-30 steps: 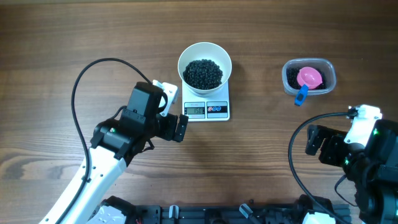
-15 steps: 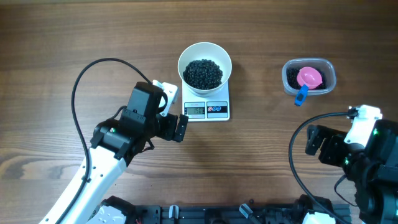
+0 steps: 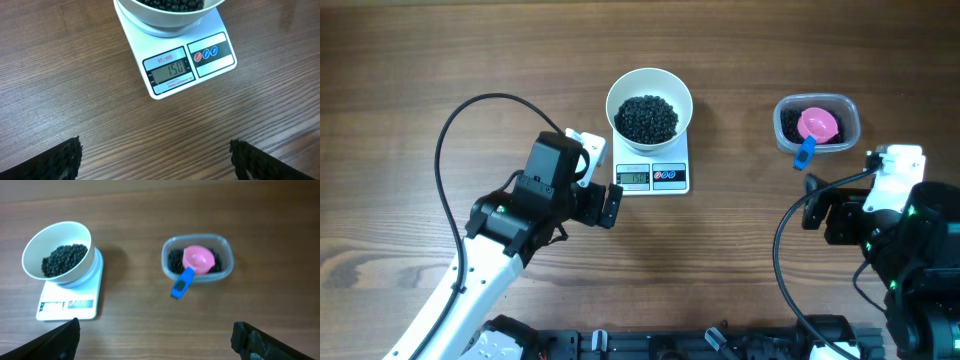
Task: Scoop item into bowl and weigh 150g on scale
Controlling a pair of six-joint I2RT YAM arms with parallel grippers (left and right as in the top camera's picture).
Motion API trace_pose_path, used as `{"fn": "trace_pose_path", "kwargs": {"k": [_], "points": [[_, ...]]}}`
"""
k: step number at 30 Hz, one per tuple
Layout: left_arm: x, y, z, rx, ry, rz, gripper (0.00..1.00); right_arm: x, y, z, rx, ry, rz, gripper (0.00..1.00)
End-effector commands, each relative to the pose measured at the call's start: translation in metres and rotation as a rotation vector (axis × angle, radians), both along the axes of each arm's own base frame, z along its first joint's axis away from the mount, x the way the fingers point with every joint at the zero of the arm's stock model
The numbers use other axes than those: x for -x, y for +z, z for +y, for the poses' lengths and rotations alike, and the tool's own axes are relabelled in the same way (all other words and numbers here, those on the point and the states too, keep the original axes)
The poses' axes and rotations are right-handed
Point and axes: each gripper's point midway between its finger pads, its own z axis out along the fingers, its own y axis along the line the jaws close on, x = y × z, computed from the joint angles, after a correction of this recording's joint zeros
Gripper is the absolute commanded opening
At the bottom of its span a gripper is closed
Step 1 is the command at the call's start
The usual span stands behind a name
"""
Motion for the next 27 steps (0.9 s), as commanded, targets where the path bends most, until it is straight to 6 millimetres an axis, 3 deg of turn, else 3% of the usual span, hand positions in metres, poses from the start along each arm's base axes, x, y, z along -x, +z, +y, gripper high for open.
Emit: {"fn": "trace_pose_path", "kwargs": {"k": [1, 14, 27], "points": [[-0.001, -0.002, 0.002, -0.012, -0.003, -0.001, 1.00, -0.003, 0.006, -0.005, 0.071, 0.013, -0.047, 1.00], [-0.001, -0.002, 0.002, -0.012, -0.003, -0.001, 1.00, -0.016, -0.021, 0.001, 0.051, 0.024, -0.439, 0.99], [-0.001, -0.002, 0.002, -0.012, -0.003, -0.001, 1.00, -0.020, -0.056, 0.005, 0.041, 0.039, -0.722, 1.00]]}}
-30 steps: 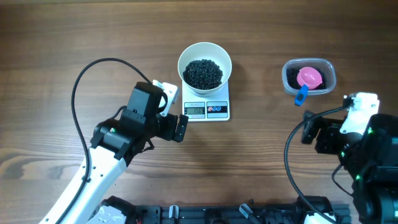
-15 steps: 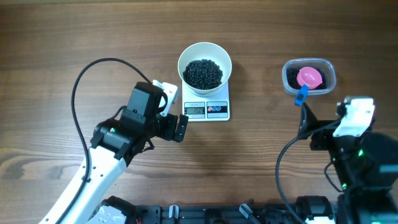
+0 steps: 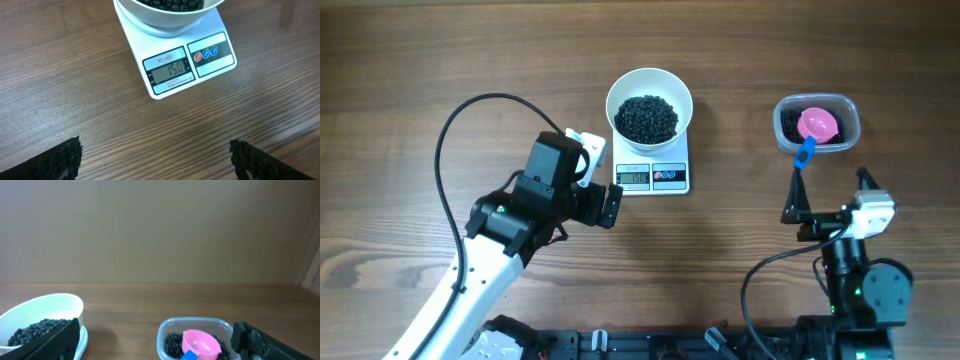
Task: Scoop item into bowl and weigh 150g on scale
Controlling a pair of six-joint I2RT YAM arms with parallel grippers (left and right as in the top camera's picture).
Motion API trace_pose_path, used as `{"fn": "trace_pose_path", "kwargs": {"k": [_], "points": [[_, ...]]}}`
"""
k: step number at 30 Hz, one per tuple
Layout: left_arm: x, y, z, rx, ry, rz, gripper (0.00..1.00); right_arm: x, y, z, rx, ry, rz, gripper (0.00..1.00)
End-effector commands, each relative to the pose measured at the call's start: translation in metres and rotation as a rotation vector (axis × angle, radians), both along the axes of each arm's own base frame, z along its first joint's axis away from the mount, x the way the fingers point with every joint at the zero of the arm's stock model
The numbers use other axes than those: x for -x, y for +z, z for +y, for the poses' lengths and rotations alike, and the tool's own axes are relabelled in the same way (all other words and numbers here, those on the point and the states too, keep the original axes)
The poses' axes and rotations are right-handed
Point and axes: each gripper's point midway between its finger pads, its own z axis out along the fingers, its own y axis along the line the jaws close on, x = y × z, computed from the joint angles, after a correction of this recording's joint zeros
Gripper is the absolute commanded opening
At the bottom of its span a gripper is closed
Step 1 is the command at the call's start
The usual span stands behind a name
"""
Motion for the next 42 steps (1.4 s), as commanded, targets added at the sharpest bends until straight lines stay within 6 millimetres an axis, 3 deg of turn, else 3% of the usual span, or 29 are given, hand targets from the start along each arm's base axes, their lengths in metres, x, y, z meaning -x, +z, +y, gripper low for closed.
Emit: {"fn": "trace_pose_path", "kwargs": {"k": [1, 25, 30, 42], "points": [[-0.001, -0.002, 0.002, -0.012, -0.003, -0.001, 1.00, 0.002, -0.008, 0.005, 0.007, 0.024, -0.061, 1.00], [-0.001, -0.002, 0.002, -0.012, -0.003, -0.001, 1.00, -0.001, -0.039, 0.003, 0.013, 0.012, -0.074, 1.00], [-0.001, -0.002, 0.002, -0.012, -0.003, -0.001, 1.00, -0.002, -0.065, 0.004, 0.013, 0.022, 0.032, 1.00], [-0.001, -0.002, 0.002, -0.012, -0.003, -0.001, 1.00, -0.002, -0.065, 0.005, 0.175, 0.022, 0.026, 1.00]]}}
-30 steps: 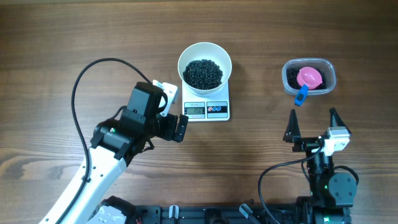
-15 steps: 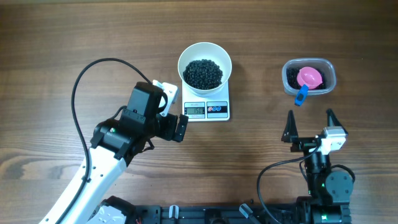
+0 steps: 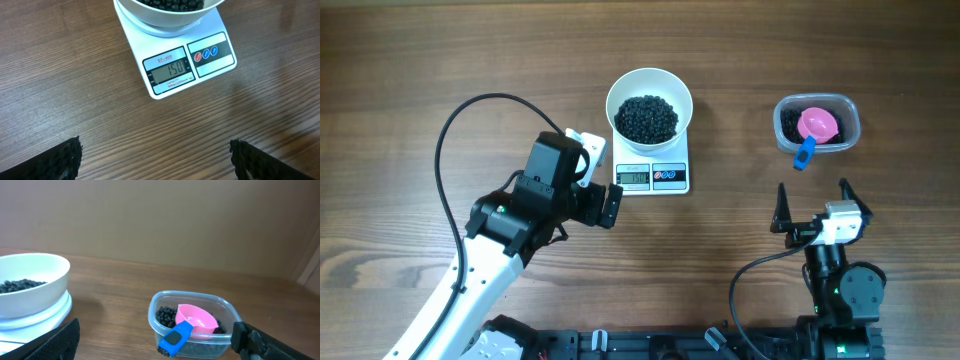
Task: Scoop item into bowl and weigh 150g on scale
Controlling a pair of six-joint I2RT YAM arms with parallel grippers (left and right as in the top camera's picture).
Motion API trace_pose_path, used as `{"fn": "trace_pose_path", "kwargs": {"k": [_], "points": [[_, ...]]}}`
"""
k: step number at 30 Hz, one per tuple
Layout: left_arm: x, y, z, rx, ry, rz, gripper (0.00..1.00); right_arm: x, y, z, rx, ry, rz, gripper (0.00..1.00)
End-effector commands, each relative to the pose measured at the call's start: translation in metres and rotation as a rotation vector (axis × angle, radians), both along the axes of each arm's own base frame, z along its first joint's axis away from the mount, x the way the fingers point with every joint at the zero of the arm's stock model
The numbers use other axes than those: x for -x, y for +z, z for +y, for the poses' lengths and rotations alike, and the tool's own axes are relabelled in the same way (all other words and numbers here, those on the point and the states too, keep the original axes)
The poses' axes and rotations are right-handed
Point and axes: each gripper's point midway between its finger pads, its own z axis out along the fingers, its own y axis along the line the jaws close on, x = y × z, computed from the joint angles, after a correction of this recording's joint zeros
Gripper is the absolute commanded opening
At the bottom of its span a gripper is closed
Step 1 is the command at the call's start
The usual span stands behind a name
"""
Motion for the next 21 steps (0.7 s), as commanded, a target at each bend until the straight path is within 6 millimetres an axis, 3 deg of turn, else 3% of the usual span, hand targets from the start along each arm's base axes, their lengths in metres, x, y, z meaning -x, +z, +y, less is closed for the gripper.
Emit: {"fn": "trace_pose_path", "kwargs": {"k": [1, 21], "points": [[-0.0009, -0.0024, 0.0021, -0.012, -0.003, -0.001, 1.00, 0.0009, 0.0021, 0.0042, 0.041, 0.022, -0.013, 1.00], [-0.0009, -0.0023, 0.0021, -0.012, -0.003, -0.001, 1.00, 0.0009, 0.0021, 0.0036, -0.071, 0.018, -0.008, 1.00]]}}
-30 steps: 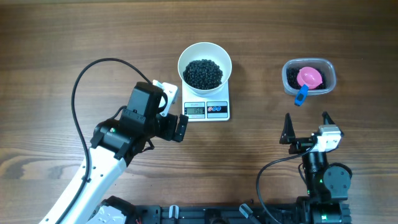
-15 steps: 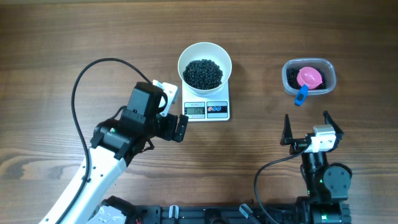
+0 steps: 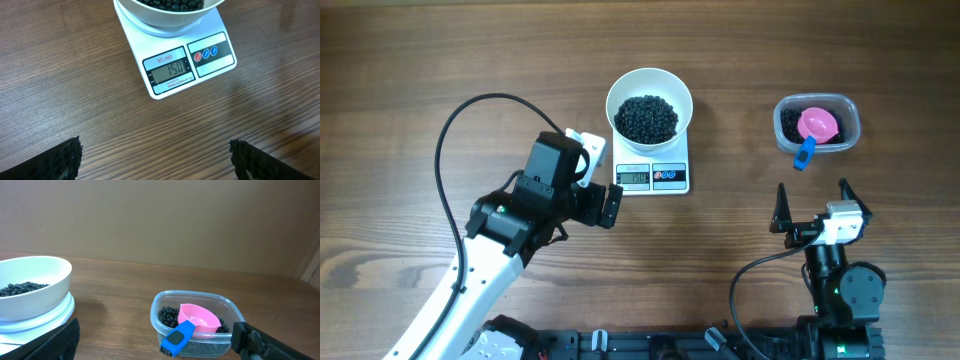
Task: Scoop item into bowl and weigh 150g on scale
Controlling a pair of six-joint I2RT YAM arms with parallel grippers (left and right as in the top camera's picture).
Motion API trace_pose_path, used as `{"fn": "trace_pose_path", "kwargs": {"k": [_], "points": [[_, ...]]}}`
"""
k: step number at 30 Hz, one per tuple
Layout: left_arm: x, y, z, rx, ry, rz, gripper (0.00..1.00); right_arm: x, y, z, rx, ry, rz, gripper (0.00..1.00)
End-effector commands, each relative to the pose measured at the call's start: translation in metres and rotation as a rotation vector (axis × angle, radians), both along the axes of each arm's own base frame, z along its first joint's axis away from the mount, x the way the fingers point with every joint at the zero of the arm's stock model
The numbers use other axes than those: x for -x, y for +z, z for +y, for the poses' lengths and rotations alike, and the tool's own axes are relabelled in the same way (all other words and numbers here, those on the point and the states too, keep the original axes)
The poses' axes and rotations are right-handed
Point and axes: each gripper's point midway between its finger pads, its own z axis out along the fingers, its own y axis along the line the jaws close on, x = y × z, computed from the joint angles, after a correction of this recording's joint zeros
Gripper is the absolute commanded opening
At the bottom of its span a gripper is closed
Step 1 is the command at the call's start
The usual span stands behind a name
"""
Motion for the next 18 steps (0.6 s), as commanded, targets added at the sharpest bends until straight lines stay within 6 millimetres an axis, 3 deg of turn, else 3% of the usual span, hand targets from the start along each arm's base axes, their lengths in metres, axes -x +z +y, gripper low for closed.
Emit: {"fn": "trace_pose_path", "kwargs": {"k": [1, 18], "points": [[-0.0009, -0.0023, 0.0021, -0.012, -0.003, -0.001, 1.00, 0.0008, 0.0022, 0.0030, -0.034, 0.015, -0.010, 1.00], [-0.0009, -0.0023, 0.0021, -0.012, -0.003, -0.001, 1.00, 0.0009, 0.0023, 0.0031, -0.023, 0.016, -0.011, 1.00]]}}
